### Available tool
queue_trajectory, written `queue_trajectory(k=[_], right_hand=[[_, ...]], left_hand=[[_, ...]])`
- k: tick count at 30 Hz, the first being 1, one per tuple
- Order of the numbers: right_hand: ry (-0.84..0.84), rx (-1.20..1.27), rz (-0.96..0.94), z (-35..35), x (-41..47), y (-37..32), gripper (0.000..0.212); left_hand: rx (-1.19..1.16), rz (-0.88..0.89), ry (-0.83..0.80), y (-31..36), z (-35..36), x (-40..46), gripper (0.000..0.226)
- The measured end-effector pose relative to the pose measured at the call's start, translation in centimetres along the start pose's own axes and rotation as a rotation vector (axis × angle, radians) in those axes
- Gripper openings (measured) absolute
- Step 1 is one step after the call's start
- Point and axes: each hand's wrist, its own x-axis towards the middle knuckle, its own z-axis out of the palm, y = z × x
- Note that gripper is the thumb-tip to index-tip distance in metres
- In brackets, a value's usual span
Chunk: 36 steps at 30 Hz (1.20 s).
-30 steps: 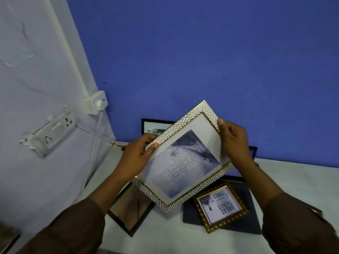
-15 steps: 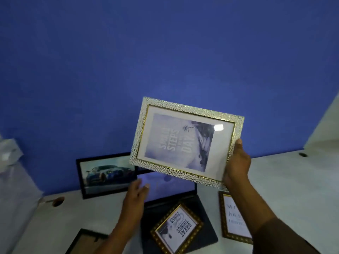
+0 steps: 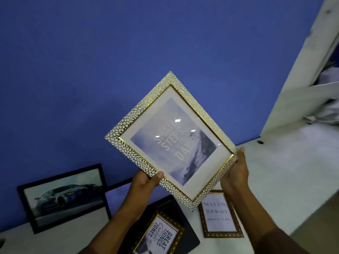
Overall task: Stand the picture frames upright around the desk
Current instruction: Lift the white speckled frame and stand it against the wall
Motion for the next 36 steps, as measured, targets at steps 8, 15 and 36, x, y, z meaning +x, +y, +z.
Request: queue_trajectory(k=[8,15,36], right_hand=[[-0.086,-0.733,-0.256,-5.8,4.4,-4.1,0.039],[-0.411,-1.167,-0.302,-10.9,13.0,-6.3,0.041],[-0.857,-1.609,-0.14,-16.9,29.2,-3.1,0.026]], left_hand=[[0.132,-0.081,-0.104,-1.8,1.1,4.6,0.053],[0.298,-0.126,-0.089,-3.3,8.4,8.0,0.018],[0.783,-0.444,0.03,-12.2,16.1,15.1,0.032]])
